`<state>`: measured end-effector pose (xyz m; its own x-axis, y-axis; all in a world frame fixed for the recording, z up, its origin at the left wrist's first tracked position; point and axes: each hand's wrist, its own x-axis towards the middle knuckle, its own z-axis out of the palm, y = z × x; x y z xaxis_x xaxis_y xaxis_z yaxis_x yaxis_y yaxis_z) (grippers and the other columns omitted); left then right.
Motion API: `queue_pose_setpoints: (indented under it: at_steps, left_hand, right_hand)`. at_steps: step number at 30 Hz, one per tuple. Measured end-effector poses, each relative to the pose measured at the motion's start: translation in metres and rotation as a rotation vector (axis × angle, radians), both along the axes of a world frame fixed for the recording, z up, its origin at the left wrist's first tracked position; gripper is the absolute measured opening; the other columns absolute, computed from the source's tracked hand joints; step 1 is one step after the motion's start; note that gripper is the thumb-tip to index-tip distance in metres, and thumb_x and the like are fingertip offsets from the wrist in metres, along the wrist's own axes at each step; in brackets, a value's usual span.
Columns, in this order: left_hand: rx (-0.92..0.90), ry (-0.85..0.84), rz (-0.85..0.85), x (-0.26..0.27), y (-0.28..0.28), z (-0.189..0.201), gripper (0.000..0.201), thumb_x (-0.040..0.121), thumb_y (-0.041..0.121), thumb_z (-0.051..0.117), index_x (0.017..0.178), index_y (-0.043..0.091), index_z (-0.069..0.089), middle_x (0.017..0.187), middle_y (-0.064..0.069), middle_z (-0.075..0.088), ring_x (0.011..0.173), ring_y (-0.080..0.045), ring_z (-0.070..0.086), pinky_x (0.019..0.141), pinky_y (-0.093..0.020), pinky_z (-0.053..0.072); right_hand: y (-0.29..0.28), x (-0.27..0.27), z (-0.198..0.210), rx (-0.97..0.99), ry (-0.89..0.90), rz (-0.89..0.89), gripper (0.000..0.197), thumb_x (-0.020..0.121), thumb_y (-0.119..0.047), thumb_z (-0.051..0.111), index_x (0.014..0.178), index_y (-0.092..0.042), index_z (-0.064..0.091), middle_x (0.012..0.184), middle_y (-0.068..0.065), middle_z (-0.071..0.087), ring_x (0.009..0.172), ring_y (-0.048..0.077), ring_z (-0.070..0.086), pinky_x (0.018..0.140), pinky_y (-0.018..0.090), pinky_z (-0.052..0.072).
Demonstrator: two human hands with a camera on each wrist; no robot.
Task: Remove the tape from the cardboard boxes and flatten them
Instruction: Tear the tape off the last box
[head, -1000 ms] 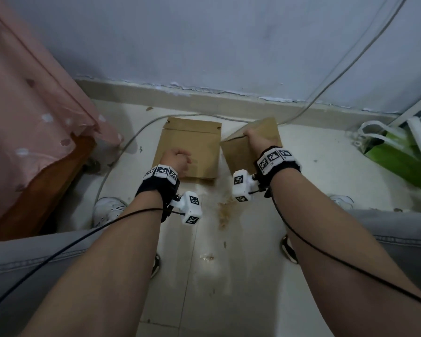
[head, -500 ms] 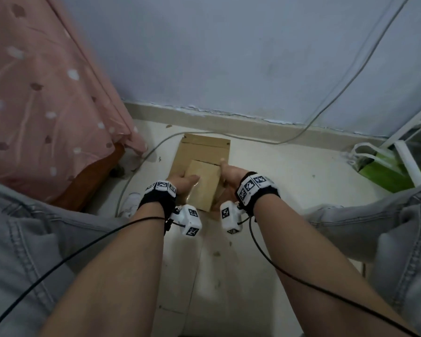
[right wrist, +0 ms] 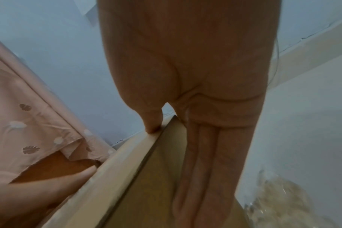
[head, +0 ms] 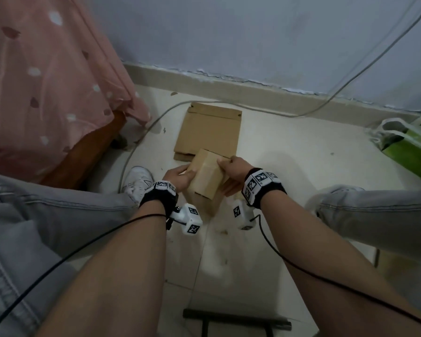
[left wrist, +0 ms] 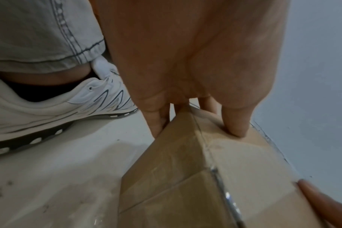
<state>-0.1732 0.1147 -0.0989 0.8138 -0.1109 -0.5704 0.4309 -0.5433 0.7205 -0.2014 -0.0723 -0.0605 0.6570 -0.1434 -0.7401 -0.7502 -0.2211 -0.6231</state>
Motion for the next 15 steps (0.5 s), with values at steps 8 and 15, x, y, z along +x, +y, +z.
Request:
queue_pose_setpoints:
  at_steps: [8,15]
  left_hand:
    - [-0.223,0.119,0.112,-0.009,0.003,-0.001,0.056,0.072,0.049,0.082,0.123,0.039,0.061,0.113,-0.003,0.069,0.100,-0.027,0.067,0.081,-0.052,0.059]
    - [-0.249,-0.010,0.155,-0.004,0.003,0.006,0.049,0.078,0.020,0.082,0.124,0.024,0.066,0.111,-0.009,0.067,0.092,-0.023,0.067,0.082,-0.051,0.059]
  right_hand:
    - [-0.011,0.010,0.003,-0.373,-0.161,0.216,0.041,0.091,-0.039,0.057,0.122,-0.012,0.058,0.124,0.012,0.063,0.103,0.028,0.064,0.092,0.040,0.054]
    - [-0.014,0.008,0.011,-0.420,-0.382,0.459,0.063,0.085,-0.018,0.069,0.143,-0.029,0.048,0.136,0.001,0.058,0.124,0.020,0.055,0.096,0.025,0.044]
